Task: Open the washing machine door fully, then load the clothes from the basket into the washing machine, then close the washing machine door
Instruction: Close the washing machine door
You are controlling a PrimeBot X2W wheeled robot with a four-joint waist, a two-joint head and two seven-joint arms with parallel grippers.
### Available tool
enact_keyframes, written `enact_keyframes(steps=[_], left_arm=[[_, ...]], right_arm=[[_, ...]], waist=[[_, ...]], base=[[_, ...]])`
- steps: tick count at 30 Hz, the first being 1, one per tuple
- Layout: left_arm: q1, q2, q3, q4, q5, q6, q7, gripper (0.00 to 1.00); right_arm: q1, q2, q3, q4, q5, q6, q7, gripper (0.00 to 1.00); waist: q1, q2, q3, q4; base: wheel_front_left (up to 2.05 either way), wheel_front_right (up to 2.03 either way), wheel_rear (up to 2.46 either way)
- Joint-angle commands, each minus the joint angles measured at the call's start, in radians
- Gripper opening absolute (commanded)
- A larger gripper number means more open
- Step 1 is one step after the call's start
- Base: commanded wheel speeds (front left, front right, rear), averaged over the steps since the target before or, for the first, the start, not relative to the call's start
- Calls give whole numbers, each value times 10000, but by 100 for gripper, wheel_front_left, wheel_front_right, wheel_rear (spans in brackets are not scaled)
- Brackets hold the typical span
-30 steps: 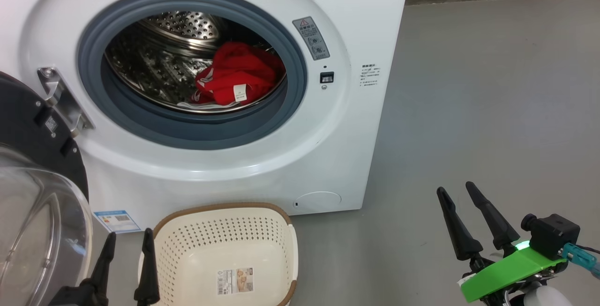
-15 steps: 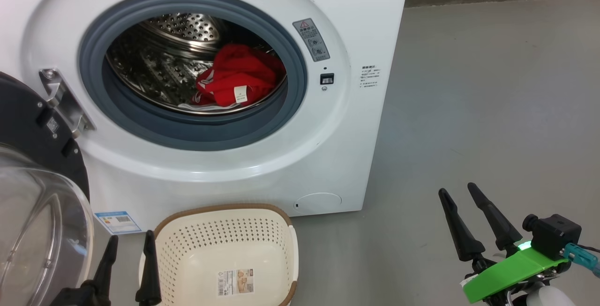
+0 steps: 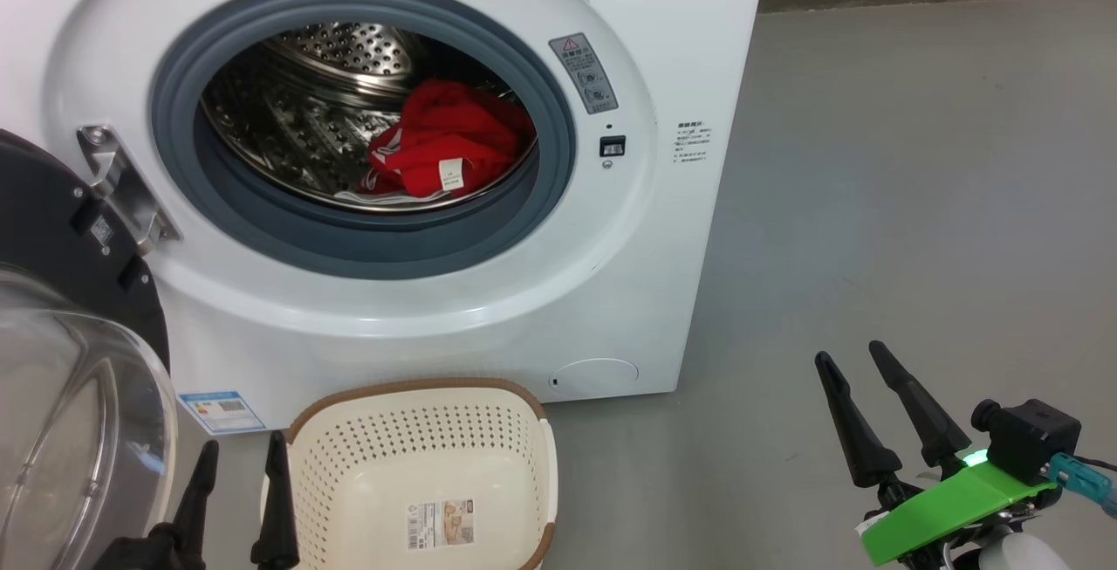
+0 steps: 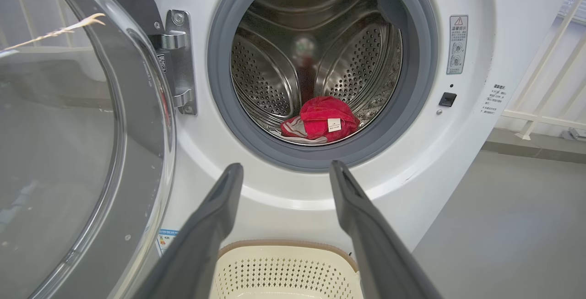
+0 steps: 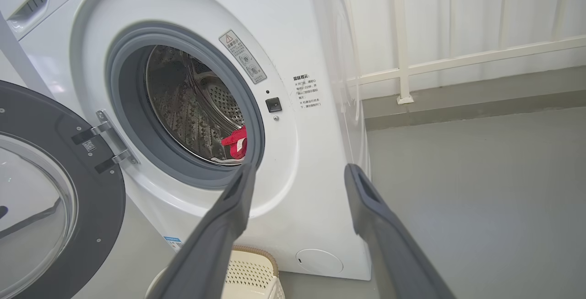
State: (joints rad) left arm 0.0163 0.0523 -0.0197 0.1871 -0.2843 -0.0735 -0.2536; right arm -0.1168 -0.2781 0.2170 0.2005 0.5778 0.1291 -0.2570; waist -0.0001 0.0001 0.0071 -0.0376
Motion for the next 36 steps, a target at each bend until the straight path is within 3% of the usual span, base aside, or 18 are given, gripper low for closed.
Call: enact_keyframes(steps=[1, 20, 36], left_arm=[[-249, 86, 355, -245, -5, 10, -82, 100], [-262, 61, 348, -334, -10, 10, -82, 100], [-271, 39, 306, -271, -75, -111, -82, 100]], right_arm=[[46, -123, 202, -228, 35, 16, -48, 100], [69, -87, 140, -260, 1, 16, -48, 100], [21, -102, 113, -218, 51, 16, -48, 100]], waist=[[1, -1, 7, 1], [1, -1, 21, 17], [1, -1, 42, 42]], base=[[0, 0, 0], [-12, 11, 1], [-160, 146, 13]])
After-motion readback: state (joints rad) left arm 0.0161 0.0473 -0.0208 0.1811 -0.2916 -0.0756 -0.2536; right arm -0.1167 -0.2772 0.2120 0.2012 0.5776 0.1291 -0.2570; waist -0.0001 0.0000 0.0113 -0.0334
